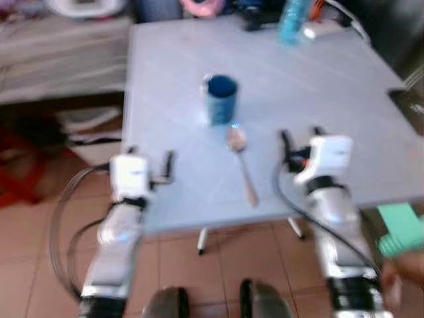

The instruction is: Setting the table

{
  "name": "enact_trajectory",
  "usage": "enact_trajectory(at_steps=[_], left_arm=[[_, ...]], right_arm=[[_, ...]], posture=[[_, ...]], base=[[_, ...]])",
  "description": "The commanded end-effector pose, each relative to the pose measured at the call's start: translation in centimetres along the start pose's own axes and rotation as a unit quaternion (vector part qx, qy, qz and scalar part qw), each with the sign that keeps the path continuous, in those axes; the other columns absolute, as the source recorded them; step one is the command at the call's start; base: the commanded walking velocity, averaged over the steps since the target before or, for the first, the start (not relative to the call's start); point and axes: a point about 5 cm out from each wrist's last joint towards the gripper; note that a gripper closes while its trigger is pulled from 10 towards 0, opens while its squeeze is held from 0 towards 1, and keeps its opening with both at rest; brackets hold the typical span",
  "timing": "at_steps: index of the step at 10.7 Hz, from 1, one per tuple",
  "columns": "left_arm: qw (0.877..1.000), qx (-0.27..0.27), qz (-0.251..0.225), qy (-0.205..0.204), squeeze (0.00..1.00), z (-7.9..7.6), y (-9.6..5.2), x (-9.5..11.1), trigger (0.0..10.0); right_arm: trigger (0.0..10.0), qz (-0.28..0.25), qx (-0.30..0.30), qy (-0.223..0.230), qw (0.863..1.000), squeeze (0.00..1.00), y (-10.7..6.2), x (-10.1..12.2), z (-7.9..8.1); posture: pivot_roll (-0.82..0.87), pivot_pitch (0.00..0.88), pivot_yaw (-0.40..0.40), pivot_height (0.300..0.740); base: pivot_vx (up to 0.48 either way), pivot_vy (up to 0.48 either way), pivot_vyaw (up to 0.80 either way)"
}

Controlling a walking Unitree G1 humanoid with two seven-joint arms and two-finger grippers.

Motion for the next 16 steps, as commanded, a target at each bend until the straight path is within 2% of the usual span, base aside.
enact_trajectory(at_steps=[1, 4, 6, 10, 12, 14, 15, 16], left_arm=[[1.0, 0.002, 0.004, 0.005, 0.0, 0.1, -0.2, -0.2, 10.0], [1.0, -0.011, 0.008, 0.009, 0.0, 0.1, -0.4, -0.3, 10.0], [1.0, -0.024, 0.015, 0.012, 0.0, 0.1, -0.7, -0.7, 10.0], [0.999, -0.031, 0.019, 0.013, 0.0, -0.1, -1.0, -0.8, 10.0], [0.999, -0.031, 0.022, 0.013, 0.0, 0.0, -1.2, -0.9, 10.0], [0.998, -0.056, 0.022, 0.001, 0.0, -0.2, -1.5, -0.9, 10.0], [0.998, -0.066, 0.019, -0.001, 0.0, -0.3, -1.5, -0.9, 10.0], [0.998, -0.067, 0.018, 0.0, 0.0, -0.2, -1.5, -0.8, 10.0]], right_arm=[[10.0, 0.008, -0.001, 0.006, 1.0, 0.0, -0.1, -0.1, -0.1], [10.0, 0.058, 0.022, 0.033, 0.998, 0.0, -0.4, -1.6, 0.8], [10.0, 0.108, 0.075, 0.07, 0.989, 0.0, -0.6, -2.8, 2.5], [10.0, 0.154, 0.126, 0.058, 0.978, 0.0, 0.7, -3.0, 3.9], [10.0, 0.2, 0.102, 0.065, 0.972, 0.0, 0.5, -4.0, 3.8], [7.8, 0.222, 0.09, 0.074, 0.968, 0.0, 0.0, -4.4, 3.9], [10.0, 0.215, 0.087, 0.073, 0.97, 0.0, -0.1, -4.1, 3.9], [10.0, 0.203, 0.08, 0.069, 0.973, 0.0, 0.1, -3.7, 3.8]], posture=[[-0.06, 0.147, 0.042, 0.74], [-0.06, 0.154, 0.045, 0.74], [-0.06, 0.161, 0.047, 0.74], [-0.04, 0.169, 0.037, 0.74], [-0.04, 0.175, 0.035, 0.74], [-0.04, 0.182, 0.038, 0.74], [-0.04, 0.184, 0.038, 0.74], [-0.04, 0.185, 0.039, 0.74]], base=[[0.0, 0.0, 0.0], [0.0, 0.0, 0.0], [0.0, 0.0, 0.0], [0.0, 0.0, 0.0], [0.0, 0.0, 0.0], [0.0, 0.0, 0.0], [0.0, 0.0, 0.0], [0.0, 0.0, 0.0]])
Point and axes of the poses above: a point about 5 cm out from each wrist's last joint towards the gripper, its own y axis pointing out of the wrist towards the gripper, its own x axis along the axis of the wrist's last joint, z = x × y, and after that the axes turned 11 degrees about y, right-handed
